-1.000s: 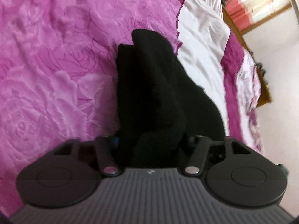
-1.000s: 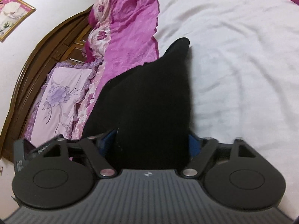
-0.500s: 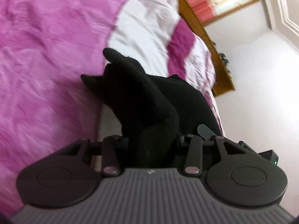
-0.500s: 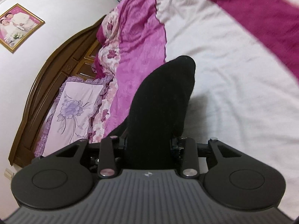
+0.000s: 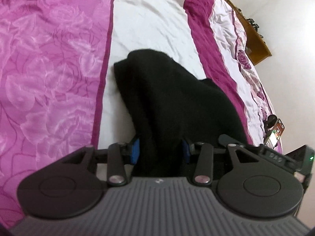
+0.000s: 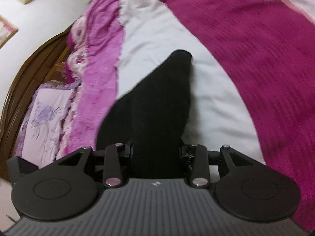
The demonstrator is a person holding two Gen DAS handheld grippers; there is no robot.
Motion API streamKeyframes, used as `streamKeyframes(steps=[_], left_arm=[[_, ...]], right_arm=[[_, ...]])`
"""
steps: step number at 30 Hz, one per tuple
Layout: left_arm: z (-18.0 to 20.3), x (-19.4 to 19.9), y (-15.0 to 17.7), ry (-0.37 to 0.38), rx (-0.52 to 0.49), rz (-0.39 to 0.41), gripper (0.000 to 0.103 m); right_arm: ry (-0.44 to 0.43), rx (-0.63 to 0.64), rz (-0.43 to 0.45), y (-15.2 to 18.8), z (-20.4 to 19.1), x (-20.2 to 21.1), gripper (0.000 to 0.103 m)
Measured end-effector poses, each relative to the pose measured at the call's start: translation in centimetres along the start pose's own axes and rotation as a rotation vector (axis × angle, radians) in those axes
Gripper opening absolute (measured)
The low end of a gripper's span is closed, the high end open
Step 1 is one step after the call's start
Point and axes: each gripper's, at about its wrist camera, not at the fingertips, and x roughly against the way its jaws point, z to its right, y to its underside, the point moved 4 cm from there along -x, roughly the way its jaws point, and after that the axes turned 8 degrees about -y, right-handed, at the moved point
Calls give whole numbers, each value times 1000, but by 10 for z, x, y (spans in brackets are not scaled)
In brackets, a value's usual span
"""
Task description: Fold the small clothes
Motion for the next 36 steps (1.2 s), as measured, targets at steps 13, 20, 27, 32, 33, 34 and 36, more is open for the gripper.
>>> streamKeyframes(steps=[13,20,27,32,33,34,36], left_arm=[[25,36,18,-181,-162,74,65],[35,49,42,-241,-201,105,71],[34,41,76,-289,-201,80,71],[32,31,89,-309,-209,58,71],[32,29,90,-314,-213,53,71],[32,26,93,-323,-216,48,71],[32,21,96,-343,-223,42,71]], right_arm=[[90,113,96,22,-6,24,68],[112,239,148,42,-28,60,73],[167,366,159,78,-40,76,75],[198,425,138,103,-38,73,75],[206,431,133,106,-36,72,75],[214,436,127,110,-34,70,75],[231,444,116,117,-31,66,75]])
